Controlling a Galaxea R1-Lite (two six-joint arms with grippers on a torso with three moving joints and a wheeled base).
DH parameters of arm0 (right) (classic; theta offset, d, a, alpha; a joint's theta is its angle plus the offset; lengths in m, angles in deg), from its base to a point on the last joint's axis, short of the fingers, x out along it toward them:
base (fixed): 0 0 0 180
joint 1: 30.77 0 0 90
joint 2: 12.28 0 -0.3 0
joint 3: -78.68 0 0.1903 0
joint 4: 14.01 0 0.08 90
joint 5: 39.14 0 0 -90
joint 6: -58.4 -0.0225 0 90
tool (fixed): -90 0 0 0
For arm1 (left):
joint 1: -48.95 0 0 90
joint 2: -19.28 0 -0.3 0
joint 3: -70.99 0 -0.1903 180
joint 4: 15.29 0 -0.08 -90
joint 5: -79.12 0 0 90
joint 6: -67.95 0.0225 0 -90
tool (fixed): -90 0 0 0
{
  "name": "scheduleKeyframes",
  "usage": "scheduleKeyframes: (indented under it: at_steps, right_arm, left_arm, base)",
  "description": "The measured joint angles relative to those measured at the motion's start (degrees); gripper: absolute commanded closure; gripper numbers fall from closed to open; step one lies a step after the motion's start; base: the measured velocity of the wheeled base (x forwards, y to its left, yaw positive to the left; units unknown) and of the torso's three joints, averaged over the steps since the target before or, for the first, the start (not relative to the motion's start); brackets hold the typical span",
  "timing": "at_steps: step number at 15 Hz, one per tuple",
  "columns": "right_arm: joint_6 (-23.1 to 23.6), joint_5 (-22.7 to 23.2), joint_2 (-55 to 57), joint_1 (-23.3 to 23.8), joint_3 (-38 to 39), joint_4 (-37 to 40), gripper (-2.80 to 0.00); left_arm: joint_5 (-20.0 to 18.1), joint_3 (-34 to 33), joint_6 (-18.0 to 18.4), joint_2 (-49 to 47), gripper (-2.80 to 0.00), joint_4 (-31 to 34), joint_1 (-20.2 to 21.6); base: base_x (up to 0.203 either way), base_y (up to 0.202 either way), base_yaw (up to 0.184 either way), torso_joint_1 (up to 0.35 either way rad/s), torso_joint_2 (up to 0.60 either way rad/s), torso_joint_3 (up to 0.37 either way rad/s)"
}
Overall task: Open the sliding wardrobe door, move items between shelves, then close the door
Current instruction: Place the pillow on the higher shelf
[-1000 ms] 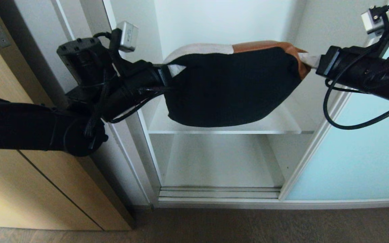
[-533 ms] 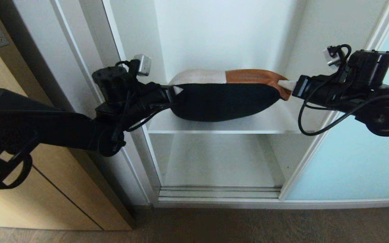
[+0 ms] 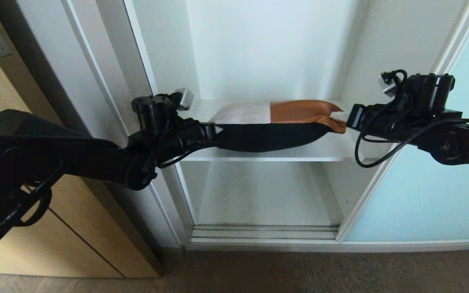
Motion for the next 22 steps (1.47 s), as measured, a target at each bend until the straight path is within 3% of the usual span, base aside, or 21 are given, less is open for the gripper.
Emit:
scheduleKeyframes:
  at_steps: [7, 18, 19, 22]
  right_arm:
    - [0.3, 0.0, 2.4, 0.0, -0.1, 2.0, 0.00]
    - [-0.1, 1.1, 4.3, -0.6, 2.5, 0.7, 0.00]
    - [-0.1, 1.5, 4.2, -0.8, 2.8, 0.3, 0.00]
    - [-0.6, 1.6, 4.1, -1.1, 3.2, 0.3, 0.00]
  left_arm:
    - [0.8, 0.1, 0.0, 5.4, 0.00, 15.7, -1.0]
    - [0.4, 5.4, -1.3, 0.0, 0.00, 17.8, -1.0]
    - [0.4, 6.0, -2.4, -0.5, -2.80, 18.3, -0.8]
    - [0.5, 7.6, -5.6, -1.6, -2.80, 19.5, -0.5]
  base:
    - [0.000, 0.000, 0.000, 0.000, 0.00, 0.000]
    - [0.000, 0.000, 0.000, 0.000, 0.00, 0.000]
    - [0.000, 0.000, 0.000, 0.000, 0.00, 0.000]
    - [0.000, 0.000, 0.000, 0.000, 0.00, 0.000]
